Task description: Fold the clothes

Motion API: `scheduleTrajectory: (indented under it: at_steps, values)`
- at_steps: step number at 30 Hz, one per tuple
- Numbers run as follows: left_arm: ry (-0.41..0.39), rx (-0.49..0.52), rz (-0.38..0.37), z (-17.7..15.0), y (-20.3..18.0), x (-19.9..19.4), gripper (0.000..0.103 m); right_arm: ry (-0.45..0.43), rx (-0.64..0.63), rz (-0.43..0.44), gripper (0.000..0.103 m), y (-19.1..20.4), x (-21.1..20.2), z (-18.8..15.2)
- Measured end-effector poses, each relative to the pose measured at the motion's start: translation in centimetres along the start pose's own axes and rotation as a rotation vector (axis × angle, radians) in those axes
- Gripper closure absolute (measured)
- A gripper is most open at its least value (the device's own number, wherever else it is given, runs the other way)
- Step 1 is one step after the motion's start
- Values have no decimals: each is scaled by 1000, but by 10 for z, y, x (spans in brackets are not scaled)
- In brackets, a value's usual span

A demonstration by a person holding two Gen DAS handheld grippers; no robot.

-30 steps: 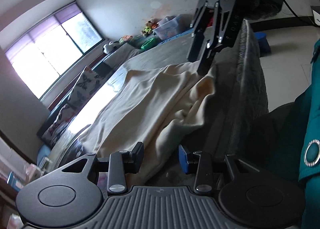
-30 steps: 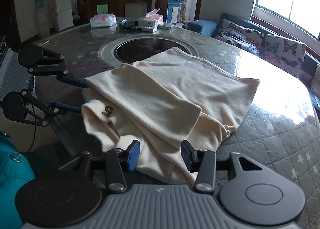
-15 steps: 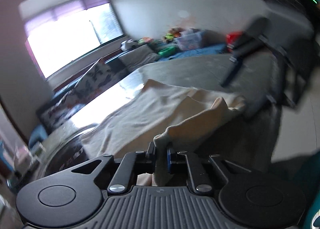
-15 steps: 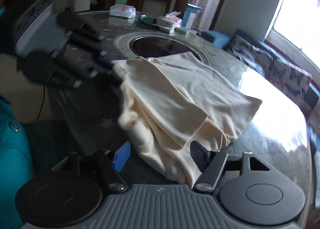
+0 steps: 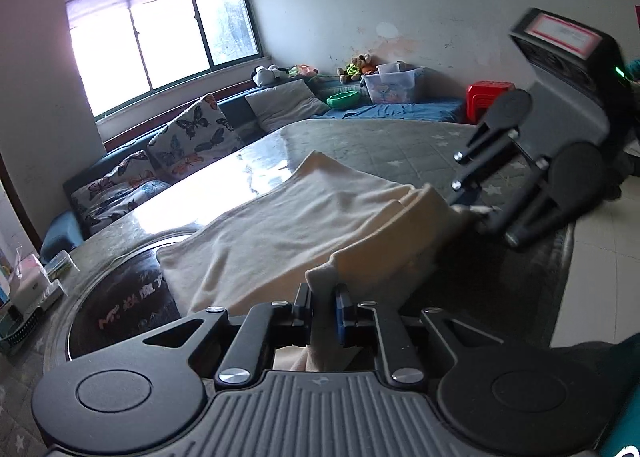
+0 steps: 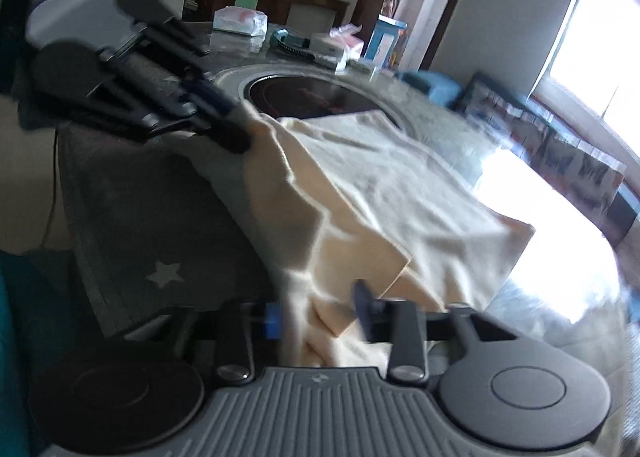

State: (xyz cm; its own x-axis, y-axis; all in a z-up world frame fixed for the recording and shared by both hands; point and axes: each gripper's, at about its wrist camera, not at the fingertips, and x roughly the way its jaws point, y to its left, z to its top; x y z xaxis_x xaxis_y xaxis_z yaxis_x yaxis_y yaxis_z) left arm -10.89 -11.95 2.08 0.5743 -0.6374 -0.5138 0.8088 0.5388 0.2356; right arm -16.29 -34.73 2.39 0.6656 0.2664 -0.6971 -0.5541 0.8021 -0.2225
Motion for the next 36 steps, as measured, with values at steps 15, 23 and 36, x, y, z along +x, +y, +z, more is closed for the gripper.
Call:
scheduleTrajectory:
  at_steps: [15,23,36]
  values:
    - [36,210,108,-40,-30,-10,69,-33,145,4,93,-17,-13,20]
    - [20,171,105,-36,-21,-21,97,-48,155,-19,95,-12,-20,20]
    - [-48,159,67,-19,-31,-99,97,-90,166,58,95,19,-85,13]
